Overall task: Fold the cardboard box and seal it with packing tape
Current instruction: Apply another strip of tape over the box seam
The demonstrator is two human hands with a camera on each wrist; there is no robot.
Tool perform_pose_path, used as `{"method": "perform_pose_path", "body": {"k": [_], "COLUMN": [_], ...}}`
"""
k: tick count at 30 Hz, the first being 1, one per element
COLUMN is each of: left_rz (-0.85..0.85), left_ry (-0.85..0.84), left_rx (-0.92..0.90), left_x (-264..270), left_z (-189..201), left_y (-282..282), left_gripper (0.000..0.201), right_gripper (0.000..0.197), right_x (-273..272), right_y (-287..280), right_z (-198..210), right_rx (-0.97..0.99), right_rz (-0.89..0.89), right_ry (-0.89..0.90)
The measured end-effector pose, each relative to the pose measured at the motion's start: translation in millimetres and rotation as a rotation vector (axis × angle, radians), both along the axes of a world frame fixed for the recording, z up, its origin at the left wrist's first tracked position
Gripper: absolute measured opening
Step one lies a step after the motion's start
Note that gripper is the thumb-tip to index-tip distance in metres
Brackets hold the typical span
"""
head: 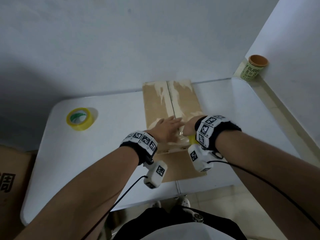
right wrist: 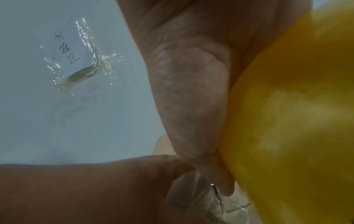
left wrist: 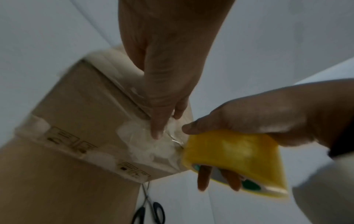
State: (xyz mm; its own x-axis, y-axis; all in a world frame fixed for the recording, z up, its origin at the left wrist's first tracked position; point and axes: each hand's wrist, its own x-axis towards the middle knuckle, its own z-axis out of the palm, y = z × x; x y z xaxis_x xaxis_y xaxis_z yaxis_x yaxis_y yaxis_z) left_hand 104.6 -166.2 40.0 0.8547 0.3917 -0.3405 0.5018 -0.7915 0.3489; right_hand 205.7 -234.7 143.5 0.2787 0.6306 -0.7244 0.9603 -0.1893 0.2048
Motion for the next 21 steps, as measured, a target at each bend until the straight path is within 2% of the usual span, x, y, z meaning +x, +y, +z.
{"method": "perform_pose_path", "body": {"k": [5,8,10,12,16,18,21], "left_rz": [0.074,0.04,-0.015,-0.071,-0.026,-0.035,-0.033], "left_ry": [0.163,0.209,0.238,0.258,0.29,0.296,0.322], "left_rx": [0.14,0.193,0.181,0.198,0.165,0.168,0.162], "left_x": [24,40,50,61,67,68,68], "left_z": [15,22,24,24,27,28,29], "left_y": [-4,-8,-9,-9,-10,-9,-9], "left_gripper": [0.086,0.088,0.091,0.102,0.106,0.109,0.115], "right_gripper": [0.05,0.048,0.046,0.05,0.067,0.067,0.068], "right_x": [12,21,25,30,46,50,55], "right_y": [-1,-6,-9,-15,-27,-30,-35], "right_z": [1,0,-10,-12,1,1,-22], "right_rx": [-0.148,-0.069,-0.127,-0.105,-0.015,0.056,-0.025], "right_rz": [-0.059,-0.091,-0.03,-0.074,-0.125,-0.128,-0.078], "right_ry": [0.17,0.277,0.241,0.209,0.175,0.19,0.091]}}
